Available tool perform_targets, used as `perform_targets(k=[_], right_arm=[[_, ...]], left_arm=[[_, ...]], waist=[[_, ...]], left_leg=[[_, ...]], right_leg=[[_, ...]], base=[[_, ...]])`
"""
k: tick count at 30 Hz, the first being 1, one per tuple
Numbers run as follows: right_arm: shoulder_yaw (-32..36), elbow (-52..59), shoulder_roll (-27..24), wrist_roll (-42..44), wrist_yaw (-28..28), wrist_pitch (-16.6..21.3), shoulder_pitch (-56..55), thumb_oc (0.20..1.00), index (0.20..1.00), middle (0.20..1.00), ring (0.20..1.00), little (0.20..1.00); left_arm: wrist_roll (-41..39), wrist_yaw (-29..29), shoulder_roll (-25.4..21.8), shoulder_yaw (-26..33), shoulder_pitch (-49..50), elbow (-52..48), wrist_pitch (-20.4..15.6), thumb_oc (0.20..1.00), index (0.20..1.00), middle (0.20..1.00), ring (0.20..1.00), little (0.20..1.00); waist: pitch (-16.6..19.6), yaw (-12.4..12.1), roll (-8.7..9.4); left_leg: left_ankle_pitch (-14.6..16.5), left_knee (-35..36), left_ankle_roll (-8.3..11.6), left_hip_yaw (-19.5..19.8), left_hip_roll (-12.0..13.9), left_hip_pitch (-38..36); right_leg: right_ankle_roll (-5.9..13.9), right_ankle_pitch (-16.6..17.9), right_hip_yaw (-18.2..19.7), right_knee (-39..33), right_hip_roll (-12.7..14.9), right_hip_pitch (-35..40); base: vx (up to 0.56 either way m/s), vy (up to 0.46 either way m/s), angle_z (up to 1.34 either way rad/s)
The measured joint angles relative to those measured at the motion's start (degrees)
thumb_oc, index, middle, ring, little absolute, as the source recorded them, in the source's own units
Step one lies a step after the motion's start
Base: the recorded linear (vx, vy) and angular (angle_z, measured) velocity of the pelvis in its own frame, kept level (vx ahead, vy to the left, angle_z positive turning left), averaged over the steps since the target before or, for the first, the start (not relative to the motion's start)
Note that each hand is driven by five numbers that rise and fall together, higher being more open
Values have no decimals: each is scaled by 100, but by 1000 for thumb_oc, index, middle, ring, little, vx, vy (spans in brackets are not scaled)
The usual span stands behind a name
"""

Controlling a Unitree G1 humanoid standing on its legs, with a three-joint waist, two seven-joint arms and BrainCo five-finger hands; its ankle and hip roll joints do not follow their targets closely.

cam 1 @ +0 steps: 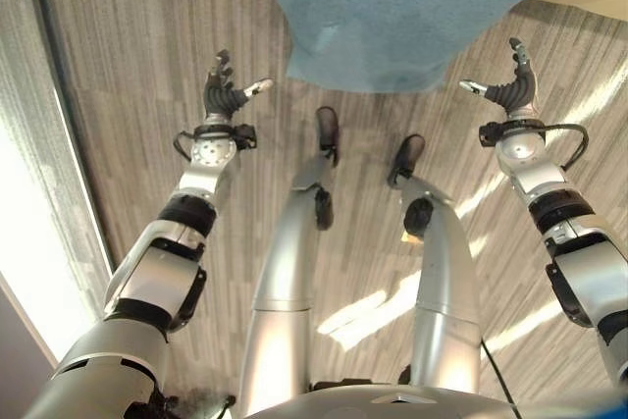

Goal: Pick up all the scattered cushions and arrange them neatly on the sofa.

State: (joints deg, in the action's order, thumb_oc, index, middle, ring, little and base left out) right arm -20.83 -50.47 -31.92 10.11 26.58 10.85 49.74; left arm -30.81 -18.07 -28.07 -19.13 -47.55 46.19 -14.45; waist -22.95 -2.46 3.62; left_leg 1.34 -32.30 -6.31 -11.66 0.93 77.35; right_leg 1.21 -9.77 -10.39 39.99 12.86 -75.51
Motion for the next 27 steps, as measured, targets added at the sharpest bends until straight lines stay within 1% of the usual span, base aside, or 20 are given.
perform_targets(k=[1, 2, 5, 6, 7, 10, 11, 13, 14, 18, 24, 27], right_arm=[[9, 9, 32, -4, 17, 2, 0, 1000, 1000, 1000, 1000, 1000], [9, 92, 47, -14, 58, 8, -40, 1000, 1000, 1000, 1000, 1000], [27, 244, 45, -22, 78, 29, -85, 1000, 1000, 1000, 1000, 1000], [126, 248, 39, -25, 77, 71, -134, 1000, 1000, 1000, 1000, 1000], [209, 248, 38, -25, 76, 84, -175, 1000, 1000, 1000, 1000, 1000], [215, 126, 28, -26, 49, 83, -108, 1000, 1000, 1000, 1000, 1000], [211, 103, 36, -26, 48, 81, -97, 1000, 1000, 1000, 1000, 1000], [193, -47, 95, -25, 49, 72, -48, 1000, 1000, 1000, 1000, 1000], [175, -119, 217, -23, 50, 65, 5, 1000, 1000, 1000, 1000, 1000], [-11, -171, 255, -17, 54, 12, 3, 1000, 1000, 1000, 1000, 1000], [0, -173, 251, 6, 82, -21, 9, 1000, 1000, 1000, 1000, 1000], [4, -152, 250, 38, 125, -49, 27, 1000, 1000, 1000, 1000, 1000]], left_arm=[[99, -99, 186, 239, 100, -229, -49, 1000, 1000, 1000, 1000, 1000], [99, -188, 371, 359, 367, -599, -142, 1000, 1000, 1000, 1000, 1000], [122, -199, 476, 279, 690, -756, -171, 1000, 1000, 1000, 1000, 1000], [343, -174, 405, 28, 808, -748, -148, 1000, 1000, 1000, 1000, 1000], [346, -174, 376, -55, 830, -746, -145, 1000, 1000, 1000, 1000, 1000], [612, -123, 210, -339, 476, -604, -18, 1000, 1000, 1000, 1000, 1000], [741, -95, 210, -313, 225, -597, 11, 1000, 1000, 1000, 1000, 1000], [777, -116, 300, -276, -85, -275, 45, 1000, 1000, 1000, 1000, 1000], [774, -121, 317, -268, -218, -88, 55, 1000, 1000, 1000, 1000, 1000], [728, -300, 329, -268, -322, 113, 121, 1000, 1000, 1000, 1000, 1000], [636, -493, 325, -94, -484, 335, 172, 1000, 1000, 1000, 1000, 1000], [419, -524, 312, -44, -517, 336, 177, 1000, 1000, 1000, 1000, 1000]], waist=[[0, -1, 1], [1, -5, 1], [1, 14, 1], [31, 7, 10], [130, 2, 14], [133, -2, 15], [134, 6, 17], [171, 22, 21], [189, 82, 39], [349, 160, 41], [356, 160, 41], [357, 156, 42]], left_leg=[[0, 18, 0, 3, -3, 6], [0, 31, 0, 10, -5, 11], [1, 34, 0, 20, -5, 23], [1, 29, 1, 22, -5, 74], [-1, 18, 1, 23, -5, 179], [-6, 25, -2, 12, -5, 204], [-6, 25, -2, 12, -7, 205], [-6, 26, -2, 10, -7, 208], [-6, 28, -2, 12, -7, 210], [-8, 6, -6, 27, 0, 391], [-7, -50, -7, 40, 2, 567], [-5, -127, -4, 47, 2, 772]], right_leg=[[4, -7, -8, -15, -1, -2], [7, -13, -8, -31, -8, -7], [7, -12, -9, -49, -17, -13], [12, -8, -7, -52, -19, -64], [15, -3, -5, -49, -19, -163], [33, 34, 3, -78, -18, -180], [47, 47, 3, -93, -18, -172], [50, 53, 3, -102, -18, -173], [49, 52, 2, -101, -21, -176], [44, 58, 1, -96, -35, -351], [44, 61, 4, -65, -32, -509], [39, 56, 9, 22, -16, -721]], base=[[0, 0, 0], [0, 0, 0], [0, 0, 0], [0, 0, 0], [0, 0, 0], [0, 0, 0], [0, 0, 0], [0, 0, 0], [0, 0, 0], [0, 0, 0], [27, 22, 0], [37, 40, 0]])
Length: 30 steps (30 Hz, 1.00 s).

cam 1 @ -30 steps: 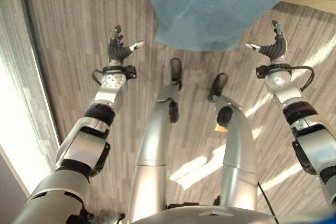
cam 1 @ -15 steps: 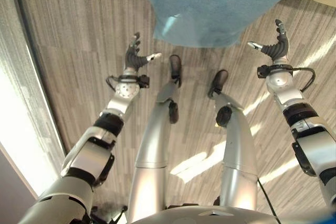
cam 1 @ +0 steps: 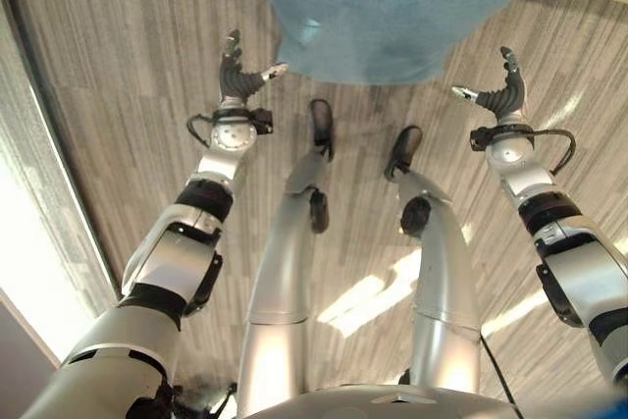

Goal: Pick up all the scattered cushions and arrange them neatly on the sofa.

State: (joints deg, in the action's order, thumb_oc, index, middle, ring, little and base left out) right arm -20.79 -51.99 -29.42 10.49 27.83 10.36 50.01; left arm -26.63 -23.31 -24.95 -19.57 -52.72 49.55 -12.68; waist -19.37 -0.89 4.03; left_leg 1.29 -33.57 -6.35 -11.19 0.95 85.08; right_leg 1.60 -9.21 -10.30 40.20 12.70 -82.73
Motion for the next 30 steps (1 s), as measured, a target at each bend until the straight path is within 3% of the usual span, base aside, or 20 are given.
perform_targets(k=[9, 19, 30], right_arm=[[10, 426, -252, 196, 144, -64, 706, 1000, 1000, 1000, 1000, 1000], [21, 502, -321, 231, 230, -74, 994, 1000, 1000, 1000, 1000, 1000], [103, 929, -139, 597, 327, 36, 1401, 1000, 1000, 1000, 1000, 1000]], left_arm=[[-533, 51, -317, -54, -778, -119, -8, 1000, 1000, 1000, 1000, 1000], [-649, 87, -262, -80, -900, -607, -49, 1000, 1000, 1000, 1000, 1000], [-585, 12, -66, -304, -1095, -452, -46, 1000, 1000, 1000, 1000, 1000]], waist=[[0, 91, 0], [1, 122, -4], [6, -3, -14]], left_leg=[[-12, 70, -21, -136, -3, 314], [-15, 107, -24, -29, -48, 425], [32, -259, 46, 59, -53, 801]], right_leg=[[73, 118, 168, -131, -18, -395], [100, 146, 372, -214, -90, -599], [178, 302, 436, -124, -97, -857]], base=[[33, 54, -4], [12, 28, -2], [6, 55, -5]])
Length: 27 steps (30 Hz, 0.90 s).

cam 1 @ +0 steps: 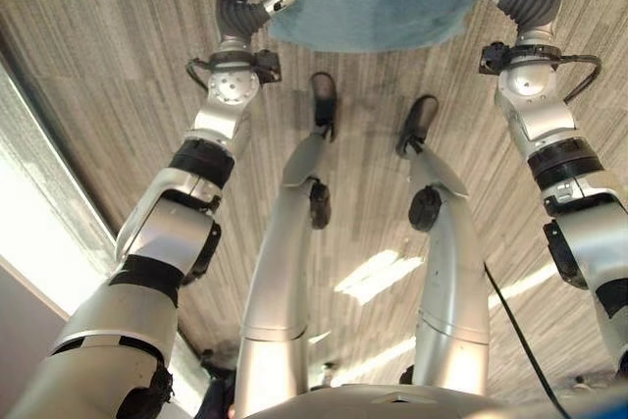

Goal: Pick up all the scattered cushions and arrange them neatly on the sofa.

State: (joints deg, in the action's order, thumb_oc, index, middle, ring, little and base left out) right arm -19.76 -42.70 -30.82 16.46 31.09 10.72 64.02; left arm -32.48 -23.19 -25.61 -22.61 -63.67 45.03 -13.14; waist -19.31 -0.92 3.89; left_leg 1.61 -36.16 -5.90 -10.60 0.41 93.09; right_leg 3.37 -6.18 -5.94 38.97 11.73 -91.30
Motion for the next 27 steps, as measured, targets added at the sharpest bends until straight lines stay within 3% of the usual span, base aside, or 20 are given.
perform_targets(k=[4, 12, 13, 14, 15, 16, 17, 20, 25, 27], right_arm=[[-123, 83, 500, 143, 136, -6, 204, 1000, 1000, 1000, 1000, 1000], [-85, 90, 477, 239, -58, 90, 22, 1000, 1000, 1000, 1000, 1000], [260, 141, 545, -36, -101, -40, -16, 1000, 1000, 1000, 1000, 1000], [430, 113, 609, -171, -129, -213, -343, 1000, 1000, 1000, 1000, 1000], [432, 123, 620, -212, -137, -246, -797, 1000, 1000, 1000, 1000, 1000], [420, 135, 620, -218, -139, -240, -1139, 1000, 1000, 1000, 1000, 1000], [515, 128, 594, -217, -137, -243, -1451, 1000, 1000, 1000, 1000, 1000], [608, 118, 476, -224, -169, -242, -1464, 1000, 1000, 1000, 1000, 1000], [630, 122, 320, -397, -197, -233, -1505, 1000, 1000, 1000, 1000, 1000], [633, 111, 258, -425, -203, -233, -1576, 1000, 1000, 1000, 1000, 1000]], left_arm=[[-63, -191, 225, -85, -48, -147, 1, 1000, 1000, 1000, 1000, 1000], [-60, -220, 159, 54, 143, -236, -3, 1000, 1000, 1000, 1000, 1000], [-82, -108, 290, 530, 293, -391, -59, 1000, 1000, 1000, 1000, 1000], [-192, -70, 450, 880, 973, -655, -107, 1000, 1000, 1000, 1000, 1000], [-189, -54, 560, 891, 1472, -704, -109, 1000, 1000, 1000, 1000, 1000], [-189, -59, 600, 919, 1958, -776, -109, 1000, 1000, 1000, 1000, 1000], [-188, -57, 618, 921, 2331, -813, -110, 1000, 1000, 1000, 1000, 1000], [-180, -37, 564, 931, 2247, -860, -107, 1000, 1000, 1000, 1000, 1000], [-170, 38, 549, 925, 2208, -995, -113, 1000, 1000, 1000, 1000, 1000], [-167, 34, 527, 933, 2250, -995, -112, 1000, 1000, 1000, 1000, 1000]], waist=[[-1, -2, -2], [0, 26, -3], [-497, 40, 10], [-1067, 85, 33], [-960, 95, 35], [-616, 110, 39], [-412, 143, 7], [-381, 128, 2], [-194, 113, -70], [-125, 86, -109]], left_leg=[[-2, -19, -3, -6, 5, -7], [8, 9, 15, 2, 69, -69], [-68, 272, 50, -81, 23, -617], [-361, 1125, 80, -135, -129, -1777], [-519, 1614, 161, -121, -208, -2196], [-629, 1925, 212, -81, -266, -2314], [-773, 2129, 170, -52, -273, -2474], [-861, 2198, 192, 164, -258, -2561], [-963, 2415, 376, 206, -228, -2553], [-994, 2415, 363, 231, -222, -2540]], right_leg=[[2, 30, 26, 10, -10, -10], [-18, 28, 25, -21, -82, 44], [5, 66, 50, -165, -60, 536], [54, 236, 86, -760, -28, 1541], [141, 309, 82, -1114, -25, 1843], [197, 346, 69, -1285, -22, 1891], [144, 396, 51, -1339, -43, 2023], [86, 434, 26, -1321, -120, 2091], [12, 480, 20, -1308, -169, 1969], [5, 483, 12, -1308, -180, 1968]], base=[[-5, 58, -2], [-95, -9, 0], [-362, -68, 17], [57, 21, 18], [58, 21, 10], [40, 44, 4], [15, 50, 2], [9, 50, -1], [3, 7, 1], [0, 0, 0]])
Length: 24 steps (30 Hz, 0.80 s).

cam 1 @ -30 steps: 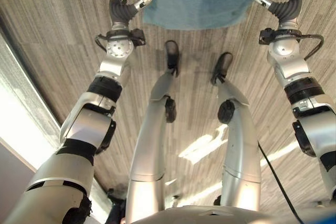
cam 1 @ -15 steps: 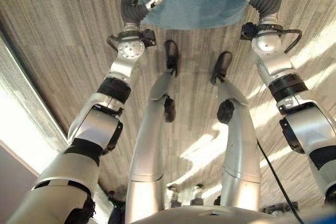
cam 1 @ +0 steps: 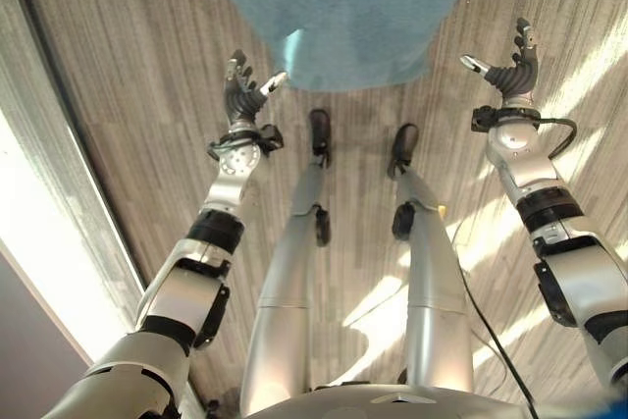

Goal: Pick up all the scattered cushions and arrange them neatly on the sofa.

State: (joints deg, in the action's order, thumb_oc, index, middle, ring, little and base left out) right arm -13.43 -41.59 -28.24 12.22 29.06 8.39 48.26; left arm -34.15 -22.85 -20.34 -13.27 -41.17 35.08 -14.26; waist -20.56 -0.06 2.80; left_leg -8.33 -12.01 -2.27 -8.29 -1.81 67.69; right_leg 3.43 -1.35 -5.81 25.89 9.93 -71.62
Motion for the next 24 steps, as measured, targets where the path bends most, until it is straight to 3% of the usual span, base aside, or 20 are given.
perform_targets(k=[3, 7, 10, 12, 17, 18, 21, 24], right_arm=[[3, -77, -21, 1, -6, 0, -60, 1000, 1000, 1000, 1000, 1000], [-30, -96, -171, 4, -6, 2, 143, 1000, 1000, 1000, 1000, 1000], [-6, -97, -436, 9, 29, 5, 529, 1000, 1000, 1000, 1000, 1000], [-46, -75, -477, 10, 102, 12, 826, 1000, 1000, 1000, 1000, 1000], [-134, -46, -597, 80, 256, 10, 1411, 1000, 1000, 1000, 1000, 1000], [-149, 121, -598, 222, 276, 6, 1616, 1000, 1000, 1000, 1000, 1000], [-276, 562, -570, 222, 276, 14, 1645, 1000, 1000, 1000, 1000, 1000], [-72, 659, -596, 220, 324, 11, 990, 1000, 1000, 1000, 1000, 1000]], left_arm=[[53, -1, -48, -1, -18, 21, 3, 1000, 1000, 1000, 1000, 1000], [167, -11, -271, -10, -126, 21, 10, 1000, 1000, 1000, 1000, 1000], [166, -118, -528, 18, -343, 59, 12, 1000, 1000, 1000, 1000, 1000], [229, -235, -743, -26, -526, 72, 27, 1000, 1000, 1000, 1000, 1000], [357, -387, -937, -258, -1760, 464, 53, 1000, 1000, 1000, 1000, 1000], [366, -433, -942, -275, -2179, 519, 130, 1000, 1000, 1000, 1000, 1000], [406, -643, -1016, -473, -2577, 895, 185, 1000, 1000, 1000, 1000, 1000], [661, -913, -1026, -471, -2546, 1031, 365, 1000, 1000, 1000, 1000, 1000]], waist=[[206, -9, -75], [213, -24, -80], [209, -29, -80], [178, -13, -81], [-264, 77, -119], [-492, 124, -121], [-505, 257, -125], [-501, 372, -122]], left_leg=[[-18, -13, 1, 100, 2, 181], [-7, -185, 7, 138, -8, 428], [98, -580, 33, 202, -2, 901], [352, -1152, 63, 235, 27, 1394], [470, -1629, 58, 230, 95, 2228], [498, -1734, 30, 182, 135, 2341], [720, -2165, 20, 263, 214, 2532], [810, -2453, -5, 260, 249, 2510]], right_leg=[[-10, -7, -107, -33, 3, -104], [-31, -67, -118, 119, 19, -320], [-80, -192, -120, 498, 42, -758], [-161, -371, -112, 969, 96, -1198], [-259, -491, -99, 1369, 104, -2015], [-288, -497, -64, 1435, 78, -2134], [-285, -505, 3, 1536, -21, -2222], [-252, -470, 22, 1593, -38, -2092]], base=[[10, -16, 5], [19, 3, 6], [45, 16, 9], [57, 7, 7], [84, 32, 0], [80, 82, -6], [42, 78, -18], [5, 55, -15]])
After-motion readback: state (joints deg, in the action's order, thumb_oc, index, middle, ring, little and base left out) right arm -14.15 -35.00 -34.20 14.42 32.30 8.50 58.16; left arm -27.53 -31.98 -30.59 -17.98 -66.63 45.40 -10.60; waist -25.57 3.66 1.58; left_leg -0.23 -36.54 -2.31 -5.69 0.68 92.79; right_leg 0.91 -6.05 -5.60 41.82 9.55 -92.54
